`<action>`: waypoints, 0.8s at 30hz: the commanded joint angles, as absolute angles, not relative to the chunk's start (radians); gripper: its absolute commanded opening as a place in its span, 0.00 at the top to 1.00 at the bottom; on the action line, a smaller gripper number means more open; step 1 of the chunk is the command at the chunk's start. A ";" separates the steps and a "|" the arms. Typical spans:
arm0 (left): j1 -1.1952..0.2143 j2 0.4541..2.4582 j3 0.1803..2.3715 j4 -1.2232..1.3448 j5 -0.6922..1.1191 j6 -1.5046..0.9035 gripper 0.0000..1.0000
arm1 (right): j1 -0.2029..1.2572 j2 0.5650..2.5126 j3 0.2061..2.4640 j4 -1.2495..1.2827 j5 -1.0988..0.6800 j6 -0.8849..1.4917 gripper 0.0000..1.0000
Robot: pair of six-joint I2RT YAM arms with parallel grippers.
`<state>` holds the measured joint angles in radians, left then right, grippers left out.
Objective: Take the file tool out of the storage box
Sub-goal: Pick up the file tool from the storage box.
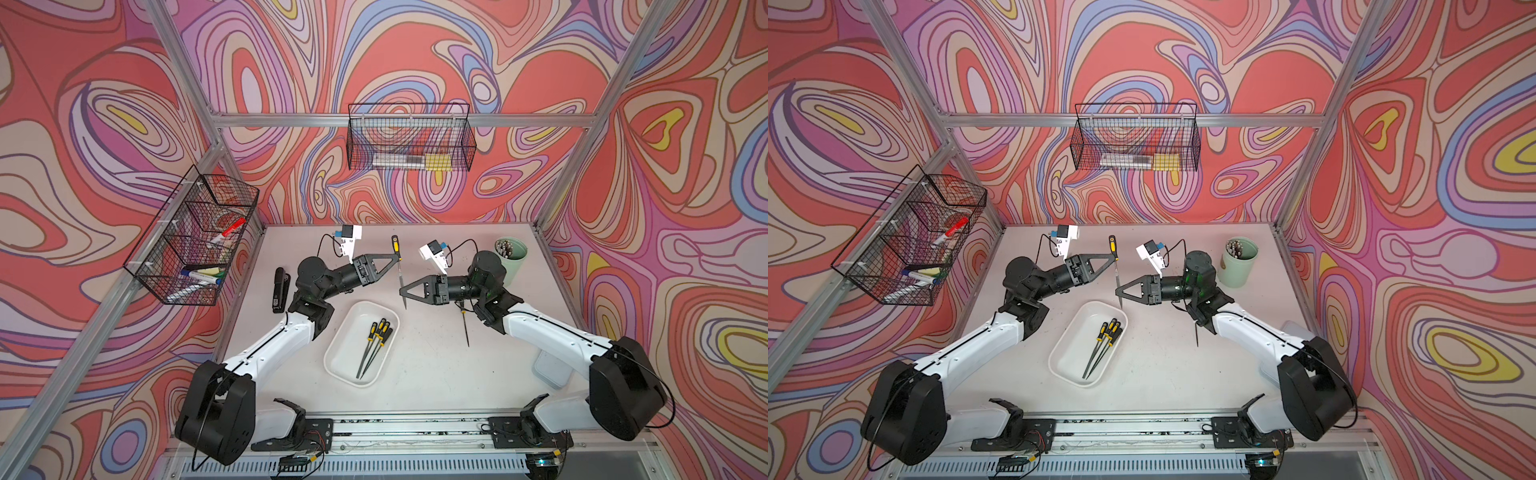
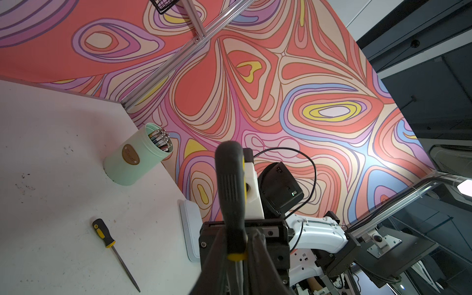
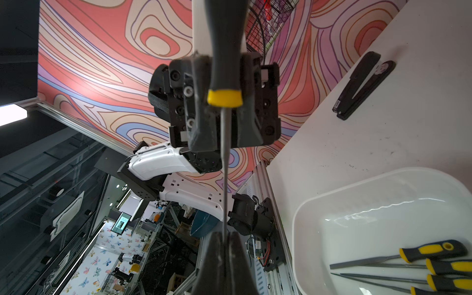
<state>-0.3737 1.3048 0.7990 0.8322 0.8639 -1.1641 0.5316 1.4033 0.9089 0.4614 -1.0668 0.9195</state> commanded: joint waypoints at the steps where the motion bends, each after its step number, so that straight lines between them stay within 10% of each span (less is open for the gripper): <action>1: -0.370 1.275 0.846 0.689 0.886 -1.066 0.42 | 0.534 1.337 0.969 0.150 -0.955 0.726 1.00; 7: -0.367 1.201 0.983 0.079 0.719 -0.744 0.01 | 0.534 1.244 1.062 -0.333 -0.647 0.483 1.00; 24: -0.368 1.190 1.045 -0.434 0.400 -0.556 0.01 | 0.534 1.413 1.188 -0.946 0.062 0.443 1.00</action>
